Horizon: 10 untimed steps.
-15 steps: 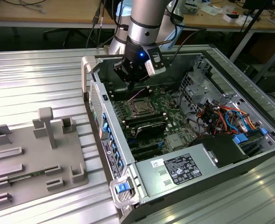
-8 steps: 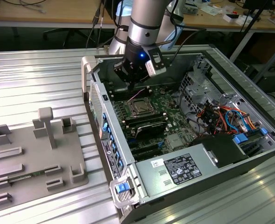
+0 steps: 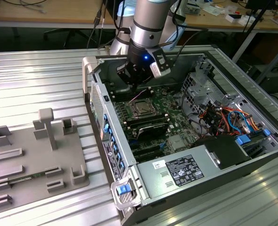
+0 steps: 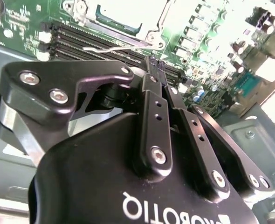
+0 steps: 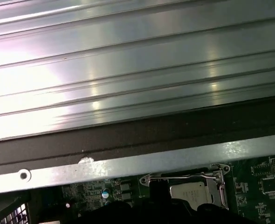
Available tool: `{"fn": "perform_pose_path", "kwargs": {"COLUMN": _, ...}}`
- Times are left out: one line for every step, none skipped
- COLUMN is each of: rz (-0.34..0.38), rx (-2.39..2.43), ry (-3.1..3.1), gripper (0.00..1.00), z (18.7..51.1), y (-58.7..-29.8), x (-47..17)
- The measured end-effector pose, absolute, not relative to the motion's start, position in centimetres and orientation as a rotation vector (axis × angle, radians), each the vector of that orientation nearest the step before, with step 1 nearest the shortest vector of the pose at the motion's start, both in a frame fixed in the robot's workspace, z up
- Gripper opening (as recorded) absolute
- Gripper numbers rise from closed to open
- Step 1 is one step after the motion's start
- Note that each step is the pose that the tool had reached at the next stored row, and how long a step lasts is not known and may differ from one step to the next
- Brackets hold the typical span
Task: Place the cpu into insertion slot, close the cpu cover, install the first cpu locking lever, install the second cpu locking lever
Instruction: 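Install the first cpu locking lever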
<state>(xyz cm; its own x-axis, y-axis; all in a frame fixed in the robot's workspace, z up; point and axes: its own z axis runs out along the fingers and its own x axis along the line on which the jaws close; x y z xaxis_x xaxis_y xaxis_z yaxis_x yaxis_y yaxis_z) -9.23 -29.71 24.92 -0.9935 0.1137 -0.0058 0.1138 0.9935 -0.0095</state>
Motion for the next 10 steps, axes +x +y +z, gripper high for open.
{"fn": "perform_pose_path", "kwargs": {"rz": -0.016, "rx": 0.152, "ry": 3.132, "gripper": 0.11, "z": 24.8, "y": -29.7, "x": -9.2}}
{"fn": "perform_pose_path", "kwargs": {"rz": -0.016, "rx": 0.145, "ry": 3.133, "gripper": 0.11, "z": 24.7, "y": -29.7, "x": -8.9}}
{"fn": "perform_pose_path", "kwargs": {"rz": -0.016, "rx": 0.144, "ry": 3.133, "gripper": 0.11, "z": 24.6, "y": -29.7, "x": -8.3}}
{"fn": "perform_pose_path", "kwargs": {"rz": -0.016, "rx": 0.143, "ry": 3.133, "gripper": 0.11, "z": 24.6, "y": -29.7, "x": -7.8}}
{"fn": "perform_pose_path", "kwargs": {"rz": -0.016, "rx": 0.140, "ry": 3.133, "gripper": 0.11, "z": 24.6, "y": -29.6, "x": -7.5}}
{"fn": "perform_pose_path", "kwargs": {"rz": -0.016, "rx": 0.135, "ry": 3.133, "gripper": 0.11, "z": 24.5, "y": -29.6, "x": -7.2}}
{"fn": "perform_pose_path", "kwargs": {"rz": -0.016, "rx": 0.130, "ry": 3.133, "gripper": 0.11, "z": 24.5, "y": -29.6, "x": -7.0}}
{"fn": "perform_pose_path", "kwargs": {"rz": -0.016, "rx": 0.125, "ry": 3.134, "gripper": 0.11, "z": 24.4, "y": -29.6, "x": -6.9}}
{"fn": "perform_pose_path", "kwargs": {"rz": -0.016, "rx": 0.119, "ry": 3.134, "gripper": 0.11, "z": 24.4, "y": -29.5, "x": -6.8}}
{"fn": "perform_pose_path", "kwargs": {"rz": -0.016, "rx": 0.111, "ry": 3.134, "gripper": 0.11, "z": 24.3, "y": -29.4, "x": -6.5}}
